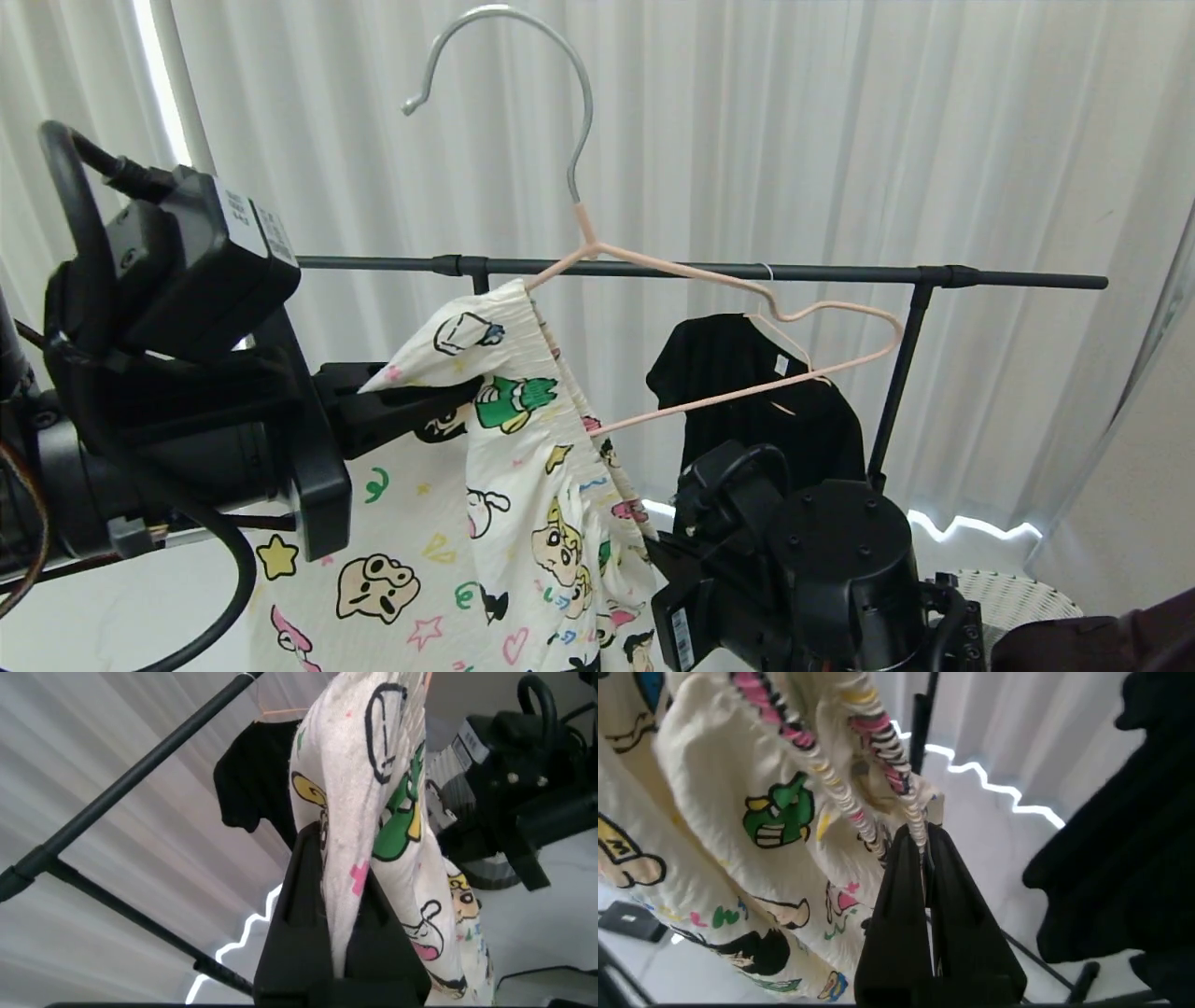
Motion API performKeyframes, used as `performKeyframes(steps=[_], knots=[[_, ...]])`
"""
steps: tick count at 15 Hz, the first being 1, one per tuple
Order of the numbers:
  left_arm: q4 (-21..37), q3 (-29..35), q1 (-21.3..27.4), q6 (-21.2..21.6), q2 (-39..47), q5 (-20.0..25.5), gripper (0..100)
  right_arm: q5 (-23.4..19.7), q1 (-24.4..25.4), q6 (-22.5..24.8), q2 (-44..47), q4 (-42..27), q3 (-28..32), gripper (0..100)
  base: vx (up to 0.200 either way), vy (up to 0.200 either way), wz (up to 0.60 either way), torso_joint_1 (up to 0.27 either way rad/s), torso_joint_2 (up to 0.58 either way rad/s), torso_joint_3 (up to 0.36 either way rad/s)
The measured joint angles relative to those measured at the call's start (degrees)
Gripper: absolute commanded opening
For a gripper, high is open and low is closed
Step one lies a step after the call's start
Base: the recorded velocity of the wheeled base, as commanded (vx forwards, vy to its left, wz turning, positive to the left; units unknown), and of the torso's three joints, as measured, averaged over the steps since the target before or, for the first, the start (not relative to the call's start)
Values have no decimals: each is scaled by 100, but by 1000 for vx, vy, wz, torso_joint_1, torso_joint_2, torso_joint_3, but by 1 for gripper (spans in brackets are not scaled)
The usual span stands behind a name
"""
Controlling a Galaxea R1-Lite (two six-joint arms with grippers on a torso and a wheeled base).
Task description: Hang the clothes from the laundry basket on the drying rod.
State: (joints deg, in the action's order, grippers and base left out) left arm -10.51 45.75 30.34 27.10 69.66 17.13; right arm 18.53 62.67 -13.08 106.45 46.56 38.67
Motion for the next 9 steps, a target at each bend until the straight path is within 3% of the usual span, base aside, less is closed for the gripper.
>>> performKeyframes(steps=[4,9], knots=[[-44,-408,-372,65,-84,-68,0,177,-802,255,-265,7,-375,0,0,0,0,0,0,0],[-62,-887,-463,213,-202,-71,0,121,-1659,589,-783,2,-695,0,0,0,0,0,0,0]])
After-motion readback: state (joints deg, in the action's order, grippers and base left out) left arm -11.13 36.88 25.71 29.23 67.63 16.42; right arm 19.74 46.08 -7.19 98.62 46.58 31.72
